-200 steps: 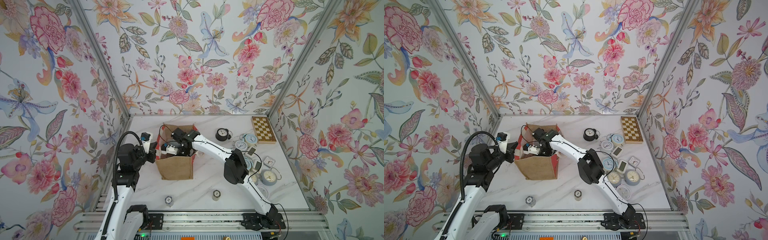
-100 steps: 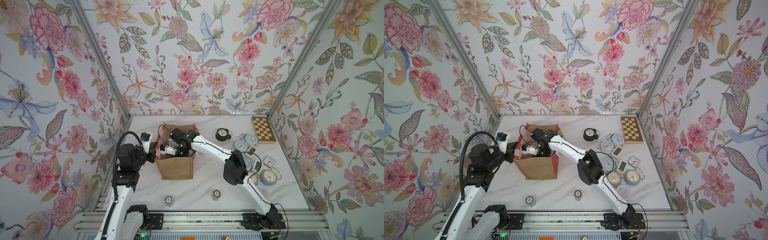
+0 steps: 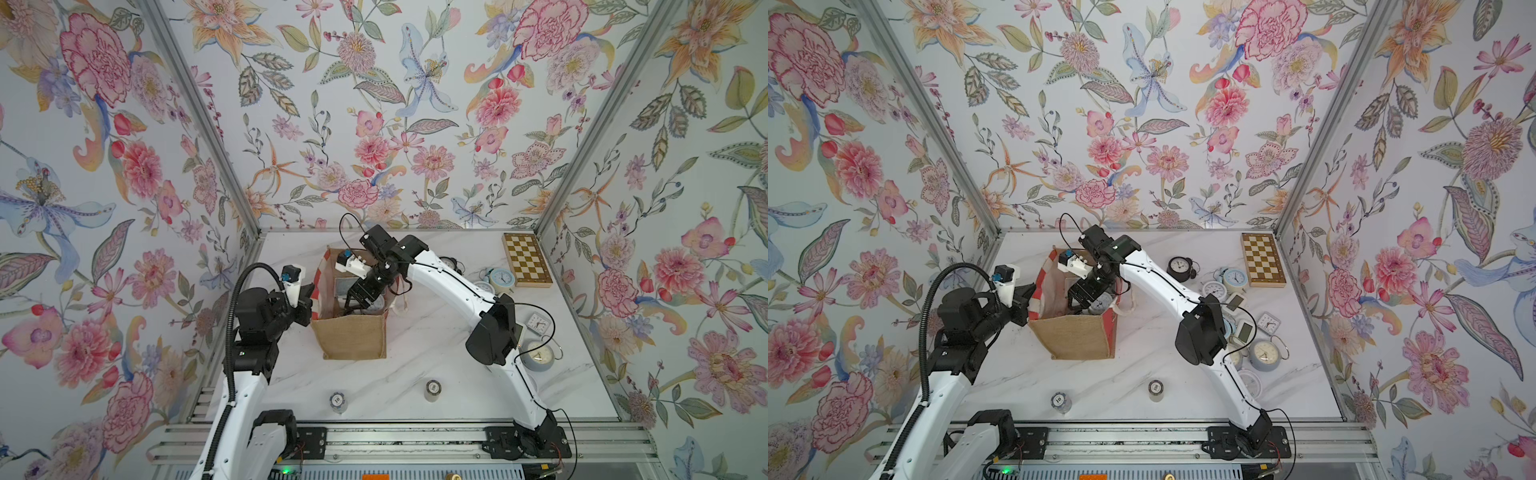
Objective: Put the alarm clock into the canvas bag
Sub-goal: Place the alarm at the canvas bag, then pick up the alarm from the center of the board.
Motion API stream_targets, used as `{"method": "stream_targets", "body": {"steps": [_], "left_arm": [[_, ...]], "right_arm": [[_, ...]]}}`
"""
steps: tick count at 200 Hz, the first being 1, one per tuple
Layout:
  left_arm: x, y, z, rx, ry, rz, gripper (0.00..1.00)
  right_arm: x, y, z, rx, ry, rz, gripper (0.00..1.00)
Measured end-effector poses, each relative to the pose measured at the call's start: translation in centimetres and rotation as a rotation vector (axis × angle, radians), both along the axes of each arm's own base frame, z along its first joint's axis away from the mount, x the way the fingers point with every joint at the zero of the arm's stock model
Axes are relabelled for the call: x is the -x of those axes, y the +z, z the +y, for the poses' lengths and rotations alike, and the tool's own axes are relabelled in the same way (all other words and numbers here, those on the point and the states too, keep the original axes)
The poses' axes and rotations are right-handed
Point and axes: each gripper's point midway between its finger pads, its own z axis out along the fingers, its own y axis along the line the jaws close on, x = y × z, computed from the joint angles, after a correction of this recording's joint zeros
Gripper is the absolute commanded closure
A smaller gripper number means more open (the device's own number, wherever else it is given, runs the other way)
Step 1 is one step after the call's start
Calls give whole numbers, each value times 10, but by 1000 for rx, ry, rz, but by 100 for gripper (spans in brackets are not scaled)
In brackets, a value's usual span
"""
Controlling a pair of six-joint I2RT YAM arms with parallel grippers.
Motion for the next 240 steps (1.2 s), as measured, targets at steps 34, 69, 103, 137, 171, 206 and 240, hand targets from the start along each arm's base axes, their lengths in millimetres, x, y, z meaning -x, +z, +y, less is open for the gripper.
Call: {"method": "stream_targets", "body": {"steps": [34,69,103,137,171,206,240], "left_arm": [[0,0,0,0,0,-1,99],[0,0,0,0,0,-1,98],[1,0,0,0,0,-1,98],[1,0,0,0,0,-1,98],[1,0,0,0,0,-1,98],[1,0,0,0,0,-1,98],[1,0,0,0,0,-1,98]], "right_arm": [[-9,28,-15,-21,-54,-45,18],[-17,45,-40,-21,-121,-71,18],[-34,58,-77,-22,-225,-114,17],[-59,68,-126,-42,-373,-156,16],[-96,62,-185,-29,-567,-196,13],[-126,26,-244,10,-779,-181,11],[-146,-5,-276,51,-882,-182,10]]}}
